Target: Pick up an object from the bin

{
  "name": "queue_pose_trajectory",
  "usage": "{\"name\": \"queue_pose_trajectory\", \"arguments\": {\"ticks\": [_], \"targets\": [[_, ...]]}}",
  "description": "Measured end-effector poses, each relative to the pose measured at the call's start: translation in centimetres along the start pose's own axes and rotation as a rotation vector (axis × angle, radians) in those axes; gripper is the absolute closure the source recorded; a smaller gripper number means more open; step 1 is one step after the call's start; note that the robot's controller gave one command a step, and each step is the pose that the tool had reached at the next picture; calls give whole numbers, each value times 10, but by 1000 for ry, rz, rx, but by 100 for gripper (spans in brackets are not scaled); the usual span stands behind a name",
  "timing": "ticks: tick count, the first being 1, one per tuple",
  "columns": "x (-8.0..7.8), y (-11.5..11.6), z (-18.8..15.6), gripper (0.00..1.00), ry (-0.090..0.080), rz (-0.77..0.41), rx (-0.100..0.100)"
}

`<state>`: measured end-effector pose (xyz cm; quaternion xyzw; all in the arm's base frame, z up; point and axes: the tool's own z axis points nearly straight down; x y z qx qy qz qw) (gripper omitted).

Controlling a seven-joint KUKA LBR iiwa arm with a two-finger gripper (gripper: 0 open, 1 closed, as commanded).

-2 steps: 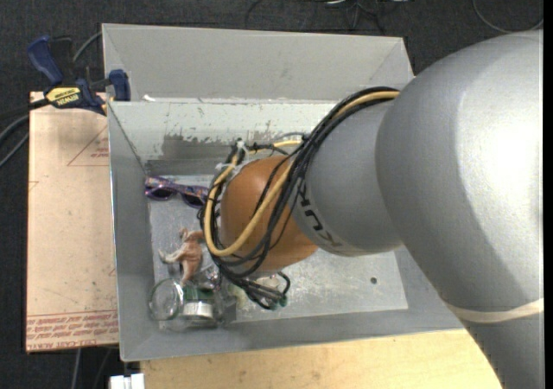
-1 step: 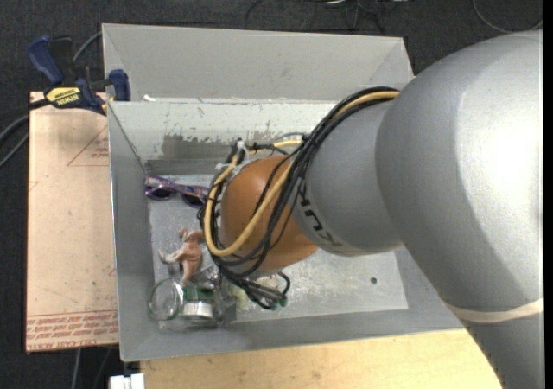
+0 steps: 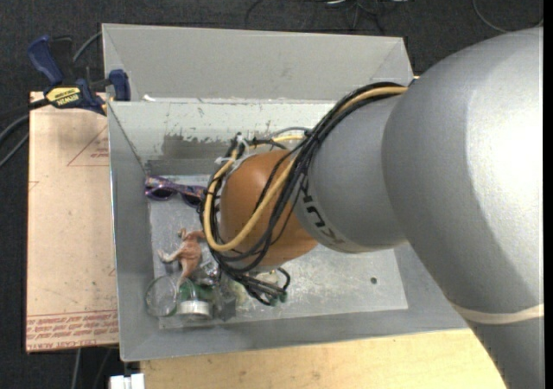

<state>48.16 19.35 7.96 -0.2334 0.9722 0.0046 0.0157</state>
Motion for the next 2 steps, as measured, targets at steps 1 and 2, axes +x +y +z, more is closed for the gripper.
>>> {"name": "queue_pose_trajectory", "arguments": {"ticks": [1, 2], "targets": [[-3, 1, -18, 100, -1, -1, 0], [-9, 2, -37, 100, -2, -20, 0]]}}
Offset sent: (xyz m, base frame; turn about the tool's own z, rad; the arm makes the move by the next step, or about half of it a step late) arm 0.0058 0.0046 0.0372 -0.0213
